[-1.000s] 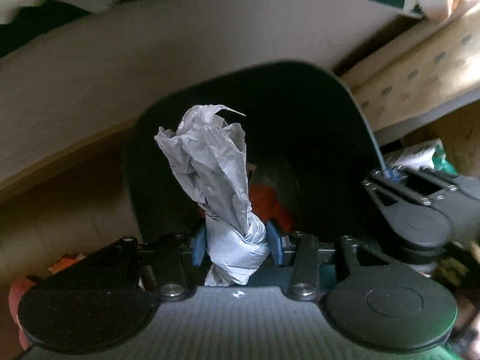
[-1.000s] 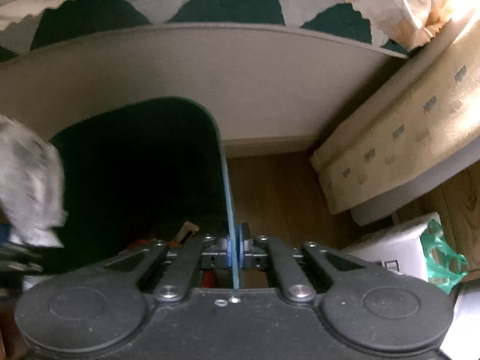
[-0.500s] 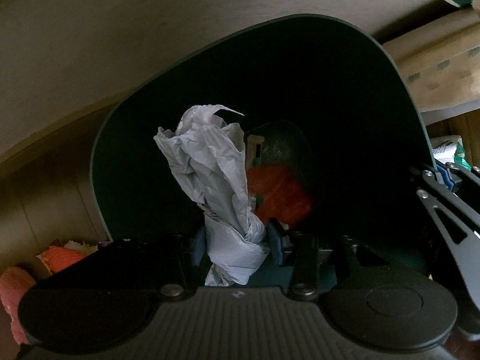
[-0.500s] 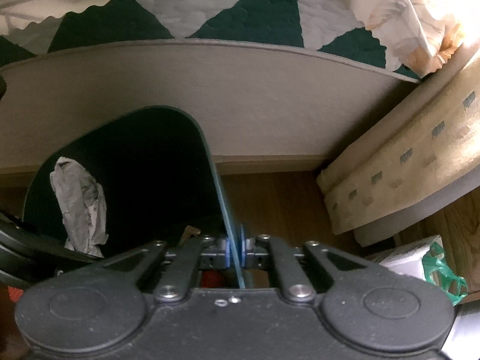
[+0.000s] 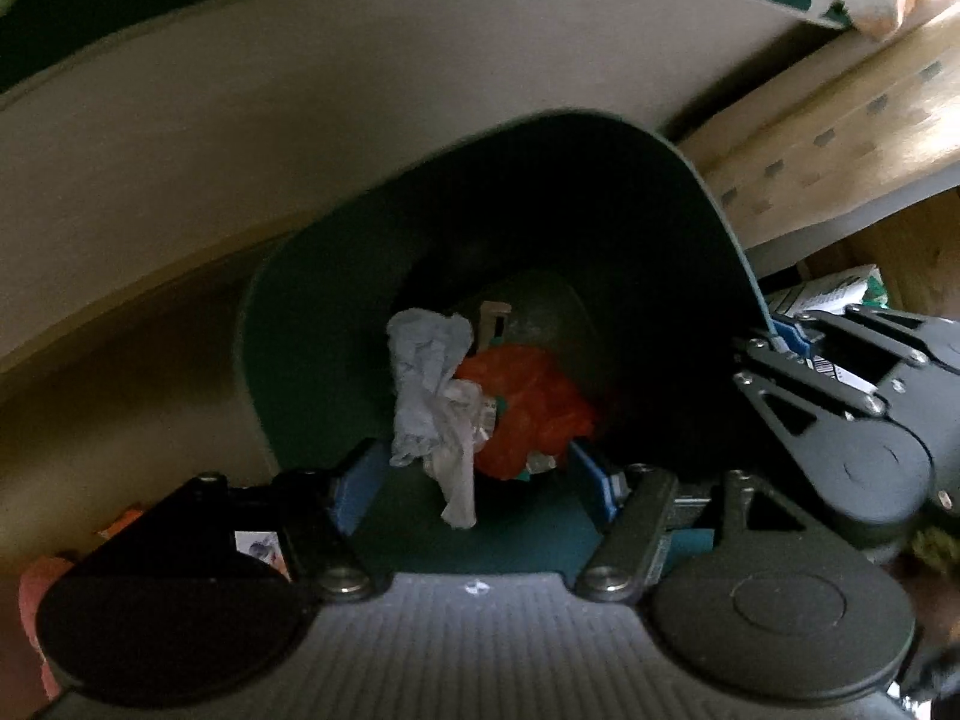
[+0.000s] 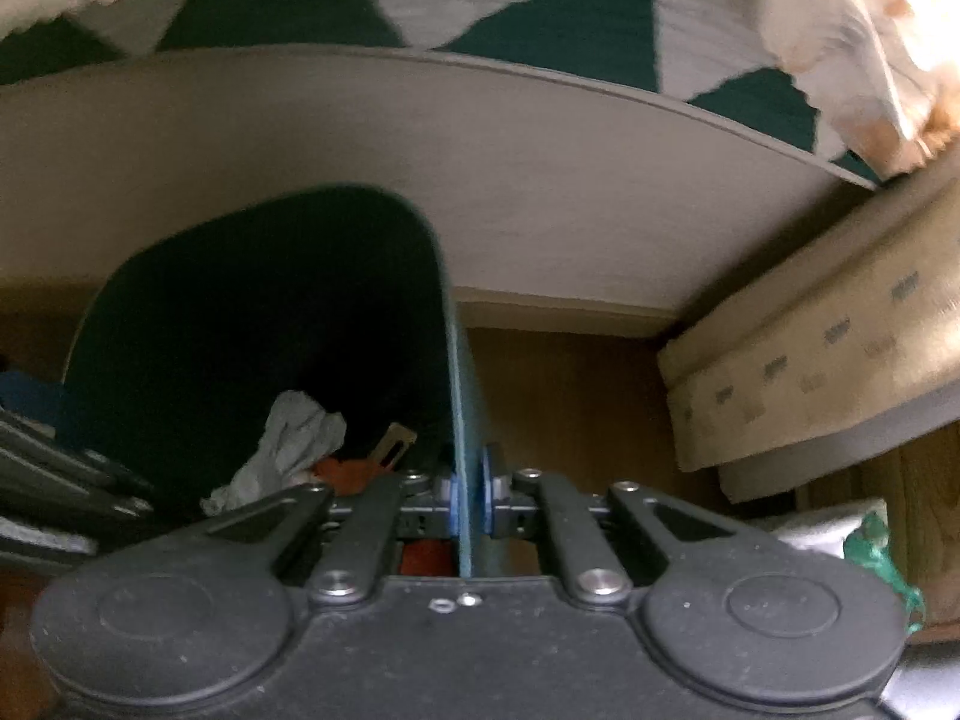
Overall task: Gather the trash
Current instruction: 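Lower the left tool to the floor and grasp the orange foam fruit net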
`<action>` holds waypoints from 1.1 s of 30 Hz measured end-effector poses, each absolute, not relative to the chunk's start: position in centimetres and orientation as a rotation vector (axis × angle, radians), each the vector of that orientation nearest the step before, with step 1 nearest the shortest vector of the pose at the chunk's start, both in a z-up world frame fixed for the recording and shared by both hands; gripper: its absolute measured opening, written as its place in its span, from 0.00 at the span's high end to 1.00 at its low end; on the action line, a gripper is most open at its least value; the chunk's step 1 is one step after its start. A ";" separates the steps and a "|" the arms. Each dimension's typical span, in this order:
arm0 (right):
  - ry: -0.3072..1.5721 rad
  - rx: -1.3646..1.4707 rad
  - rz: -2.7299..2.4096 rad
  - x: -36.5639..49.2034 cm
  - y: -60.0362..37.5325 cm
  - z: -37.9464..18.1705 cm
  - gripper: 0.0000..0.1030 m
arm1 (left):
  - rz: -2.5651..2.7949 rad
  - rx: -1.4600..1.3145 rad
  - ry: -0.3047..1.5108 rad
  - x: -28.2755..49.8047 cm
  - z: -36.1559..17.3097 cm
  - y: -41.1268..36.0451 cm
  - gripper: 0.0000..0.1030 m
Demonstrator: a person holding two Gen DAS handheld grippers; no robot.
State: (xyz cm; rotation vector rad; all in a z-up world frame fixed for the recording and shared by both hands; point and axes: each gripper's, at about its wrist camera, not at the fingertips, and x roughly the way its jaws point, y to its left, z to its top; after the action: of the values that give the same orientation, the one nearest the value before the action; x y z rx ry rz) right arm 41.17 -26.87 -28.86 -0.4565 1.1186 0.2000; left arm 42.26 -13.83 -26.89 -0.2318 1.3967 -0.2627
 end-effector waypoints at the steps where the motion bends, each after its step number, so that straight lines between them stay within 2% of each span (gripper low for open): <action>1: 1.121 -0.470 0.217 40.9 -26.6 -28.8 0.92 | -0.255 -0.240 1.394 41.8 -26.8 -13.4 0.35; 9: 1.126 -0.642 0.303 38.9 -24.3 -29.1 0.91 | -0.175 -0.258 1.385 38.0 -25.3 -6.9 0.35; 17: 1.158 -0.820 0.348 37.4 -23.4 -29.7 0.94 | -0.010 -0.284 1.412 38.5 -28.0 -1.9 0.35; 27: 1.261 -0.717 0.192 39.4 -26.5 -30.1 0.98 | 0.014 -0.234 1.457 40.2 -31.0 -1.3 0.35; 33: 1.319 -0.649 0.158 40.2 -28.4 -30.3 0.97 | 0.007 -0.206 1.510 40.5 -32.9 -1.5 0.35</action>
State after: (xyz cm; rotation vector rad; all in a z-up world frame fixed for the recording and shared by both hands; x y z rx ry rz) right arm 40.25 -28.45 -30.25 -0.6493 1.3193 0.1585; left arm 40.47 -1.51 -32.86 -0.2056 1.5100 0.0068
